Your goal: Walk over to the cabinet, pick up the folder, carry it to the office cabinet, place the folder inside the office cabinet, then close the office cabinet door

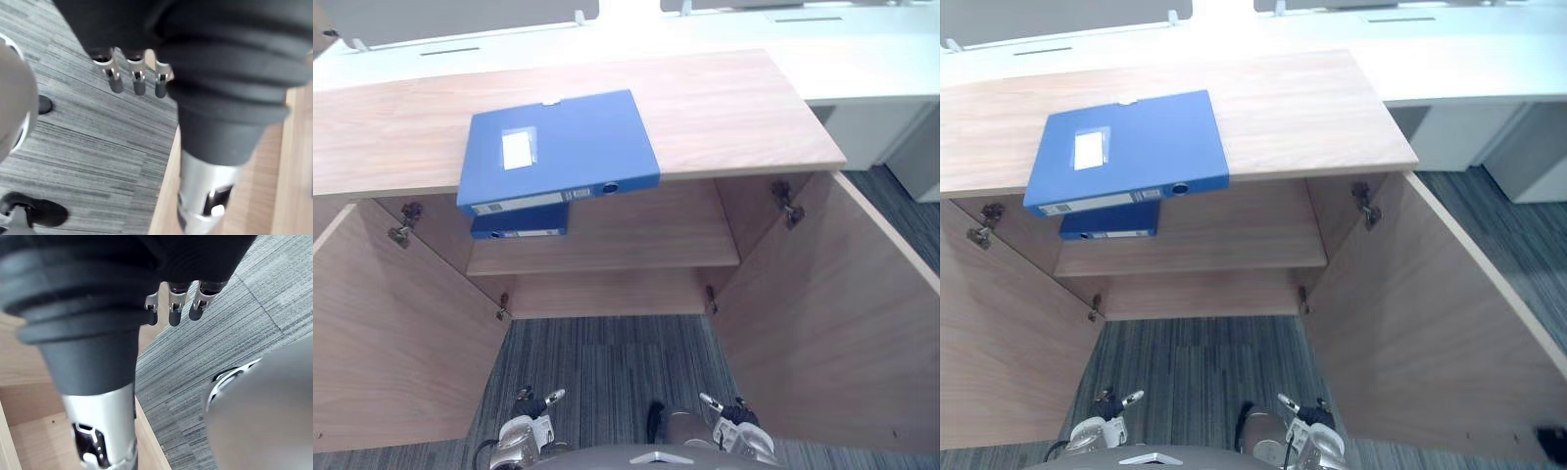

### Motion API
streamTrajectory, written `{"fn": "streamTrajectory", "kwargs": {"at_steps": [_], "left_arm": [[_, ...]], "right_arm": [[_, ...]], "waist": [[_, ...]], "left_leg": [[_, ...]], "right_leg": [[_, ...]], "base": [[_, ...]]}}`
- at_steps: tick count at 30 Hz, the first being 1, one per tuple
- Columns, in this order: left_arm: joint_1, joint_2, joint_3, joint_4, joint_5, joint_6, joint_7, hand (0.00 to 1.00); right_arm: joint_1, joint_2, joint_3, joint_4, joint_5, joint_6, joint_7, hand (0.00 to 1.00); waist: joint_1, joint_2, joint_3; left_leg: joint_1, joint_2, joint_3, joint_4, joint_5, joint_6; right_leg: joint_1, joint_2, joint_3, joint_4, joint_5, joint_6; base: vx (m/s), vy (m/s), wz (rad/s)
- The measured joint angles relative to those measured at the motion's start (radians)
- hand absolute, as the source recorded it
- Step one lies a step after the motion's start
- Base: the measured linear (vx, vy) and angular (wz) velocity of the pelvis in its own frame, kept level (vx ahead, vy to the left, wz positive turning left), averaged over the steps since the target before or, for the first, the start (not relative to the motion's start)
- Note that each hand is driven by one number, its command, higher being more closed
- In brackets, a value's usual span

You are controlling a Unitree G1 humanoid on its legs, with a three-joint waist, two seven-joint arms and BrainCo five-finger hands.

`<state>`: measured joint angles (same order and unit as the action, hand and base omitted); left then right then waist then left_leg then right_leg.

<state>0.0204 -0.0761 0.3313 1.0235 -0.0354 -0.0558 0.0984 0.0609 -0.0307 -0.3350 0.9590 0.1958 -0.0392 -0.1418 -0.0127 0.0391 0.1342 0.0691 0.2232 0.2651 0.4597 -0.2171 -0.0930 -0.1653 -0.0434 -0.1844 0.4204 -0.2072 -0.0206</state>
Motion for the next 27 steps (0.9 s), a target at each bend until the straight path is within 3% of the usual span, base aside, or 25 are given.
{"fn": "streamTrajectory", "kwargs": {"at_steps": [1, 3, 5, 7, 9, 10, 11, 14, 21, 25, 27], "left_arm": [[0.004, -0.002, 0.007, -0.026, 0.0, 0.0, 0.0, 0.0], [0.006, 0.001, 0.013, -0.034, 0.0, -0.004, 0.0, 0.0], [0.005, 0.001, 0.013, -0.035, 0.0, -0.005, 0.0, 0.0], [0.005, -0.002, 0.012, -0.051, 0.0, -0.005, 0.0, 0.0], [0.004, -0.007, 0.011, -0.05, 0.0, -0.005, 0.0, 0.0], [0.0, -0.001, 0.004, -0.037, 0.001, -0.004, -0.002, 0.0], [0.003, 0.012, 0.002, -0.032, 0.001, -0.005, -0.001, 0.0], [0.007, 0.037, -0.001, -0.025, 0.005, -0.002, -0.001, 0.0], [0.014, 0.048, -0.058, -0.011, 0.02, -0.001, -0.004, 0.0], [0.025, 0.053, -0.107, -0.01, 0.02, -0.001, -0.001, 0.0], [0.027, 0.063, -0.139, -0.014, 0.021, -0.002, 0.003, 0.0]], "right_arm": [[0.011, -0.002, 0.011, 0.001, -0.001, -0.001, 0.0, 0.0], [0.013, -0.006, 0.02, 0.003, 0.0, 0.001, 0.0, 0.0], [0.016, -0.004, 0.017, 0.003, 0.003, 0.003, 0.0, 0.0], [0.016, -0.005, 0.016, 0.003, 0.004, 0.005, 0.0, 0.0], [0.017, -0.005, 0.014, 0.001, 0.004, 0.005, 0.0, 0.0], [0.015, 0.006, 0.009, 0.003, 0.004, 0.008, -0.001, 0.0], [0.018, 0.019, 0.008, 0.001, 0.002, 0.01, 0.0, 0.0], [0.032, 0.044, 0.008, 0.003, 0.0, 0.016, 0.0, 0.0], [0.038, 0.049, -0.008, 0.01, -0.007, 0.014, 0.0, 0.0], [0.037, 0.021, -0.022, 0.047, -0.006, 0.015, 0.0, 0.0], [0.037, 0.019, -0.021, 0.049, -0.007, 0.014, -0.001, 0.0]], "waist": [[0.012, -0.001, 0.0], [0.021, 0.0, -0.002], [0.021, 0.001, -0.002], [0.031, 0.0, -0.002], [0.036, 0.003, -0.004], [0.032, -0.008, -0.017], [0.027, -0.036, -0.027], [0.028, -0.074, -0.046], [0.028, -0.07, -0.059], [0.028, -0.043, -0.061], [0.025, -0.042, -0.062]], "left_leg": [[-0.079, 0.041, -0.017, 0.208, 0.006, 0.003], [-0.163, 0.081, 0.006, 0.369, -0.001, 0.016], [-0.198, 0.101, 0.054, 0.351, -0.013, 0.035], [-0.211, 0.093, 0.084, 0.208, -0.016, 0.04], [-0.196, 0.049, 0.058, -0.011, 0.045, 0.039], [-0.162, 0.011, 0.052, -0.102, 0.069, 0.034], [-0.15, -0.012, 0.066, -0.141, 0.08, 0.041], [-0.103, -0.055, 0.102, -0.203, 0.085, 0.045], [-0.006, -0.118, 0.127, -0.38, 0.156, 0.052], [0.042, -0.132, 0.114, -0.49, 0.217, 0.052], [0.057, -0.137, 0.092, -0.522, 0.236, 0.052]], "right_leg": [[0.047, 0.008, -0.009, -0.026, -0.006, -0.005], [0.1, 0.013, -0.017, -0.056, -0.016, -0.008], [0.139, 0.013, -0.015, -0.087, -0.012, 0.0], [0.155, 0.01, 0.01, -0.113, -0.004, 0.013], [0.154, 0.007, 0.035, -0.116, -0.003, 0.034], [0.146, 0.002, 0.065, -0.118, -0.007, 0.061], [0.146, -0.017, 0.072, -0.135, 0.004, 0.076], [0.178, -0.048, 0.097, -0.198, 0.031, 0.091], [0.224, -0.068, 0.117, -0.283, 0.07, 0.102], [0.237, -0.056, 0.114, -0.306, 0.086, 0.099], [0.238, -0.054, 0.107, -0.307, 0.087, 0.099]], "base": [[0.16, -0.135, 0.32], [0.15, -0.032, -0.05], [0.14, 0.024, -0.06], [0.15, 0.125, -0.31], [0.2, 0.223, -0.37], [0.19, 0.174, -0.18], [0.18, 0.165, -0.14], [0.14, 0.144, -0.2], [0.03, 0.049, -0.09], [-0.05, -0.023, 0.02], [-0.08, -0.024, 0.13]]}}
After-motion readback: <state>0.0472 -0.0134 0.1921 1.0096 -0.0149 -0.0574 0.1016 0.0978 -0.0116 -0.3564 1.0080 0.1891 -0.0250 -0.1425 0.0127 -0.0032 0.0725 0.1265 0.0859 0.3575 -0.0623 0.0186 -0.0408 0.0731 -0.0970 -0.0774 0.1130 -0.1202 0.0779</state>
